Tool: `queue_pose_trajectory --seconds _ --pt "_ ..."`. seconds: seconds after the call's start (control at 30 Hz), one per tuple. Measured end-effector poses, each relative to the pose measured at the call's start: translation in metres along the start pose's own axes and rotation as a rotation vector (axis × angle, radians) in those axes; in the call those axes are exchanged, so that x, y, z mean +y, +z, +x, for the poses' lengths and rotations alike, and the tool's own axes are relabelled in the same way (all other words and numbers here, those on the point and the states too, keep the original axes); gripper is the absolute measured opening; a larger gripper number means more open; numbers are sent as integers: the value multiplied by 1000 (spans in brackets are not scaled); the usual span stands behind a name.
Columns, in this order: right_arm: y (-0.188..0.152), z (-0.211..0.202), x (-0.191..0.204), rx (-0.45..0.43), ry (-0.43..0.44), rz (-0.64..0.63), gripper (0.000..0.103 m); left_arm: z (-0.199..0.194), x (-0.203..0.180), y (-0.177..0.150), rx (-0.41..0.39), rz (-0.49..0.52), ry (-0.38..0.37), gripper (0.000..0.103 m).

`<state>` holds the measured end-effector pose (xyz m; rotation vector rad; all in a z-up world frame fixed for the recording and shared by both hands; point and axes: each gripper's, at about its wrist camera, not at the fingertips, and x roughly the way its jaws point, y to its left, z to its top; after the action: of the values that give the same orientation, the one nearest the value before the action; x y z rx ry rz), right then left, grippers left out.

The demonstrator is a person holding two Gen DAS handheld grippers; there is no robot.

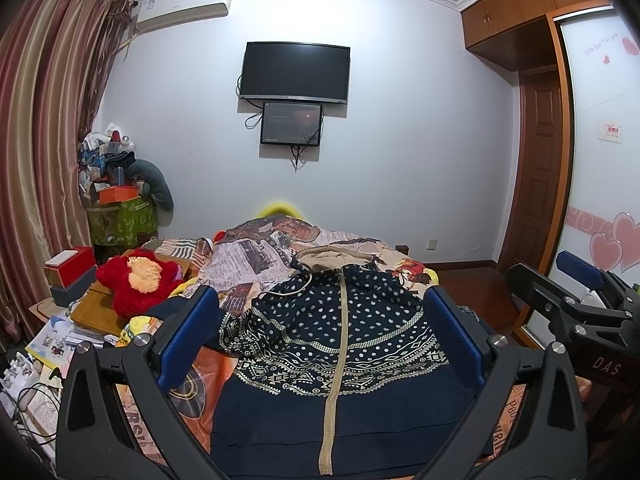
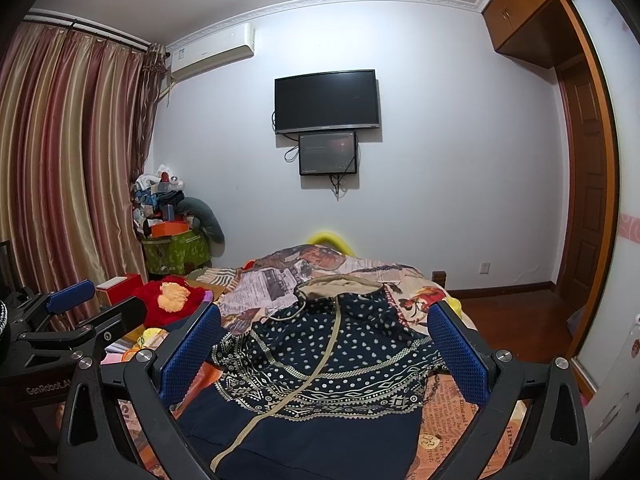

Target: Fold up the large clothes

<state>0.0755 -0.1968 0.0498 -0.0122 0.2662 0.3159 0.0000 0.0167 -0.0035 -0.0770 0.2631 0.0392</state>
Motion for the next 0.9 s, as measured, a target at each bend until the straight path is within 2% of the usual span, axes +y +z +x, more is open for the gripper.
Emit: queue_pose_trajectory --seconds 0.33,0.53,0.7,0.83,0.9 --pt "-2 2 0 0 -4 1 103 4 1 -3 6 1 -2 103" --pt "-8 17 -1 24 -9 -4 103 29 11 -4 51 -23 -18 103" --pt "-8 53 -11 56 -12 4 103 75 38 -5 106 -30 66 103" --pt "-9 95 -20 99 -22 8 103 124 74 -7 192 -41 114 103" --pt "-10 119 -25 124 -32 0 103 150 92 -11 228 -22 164 103"
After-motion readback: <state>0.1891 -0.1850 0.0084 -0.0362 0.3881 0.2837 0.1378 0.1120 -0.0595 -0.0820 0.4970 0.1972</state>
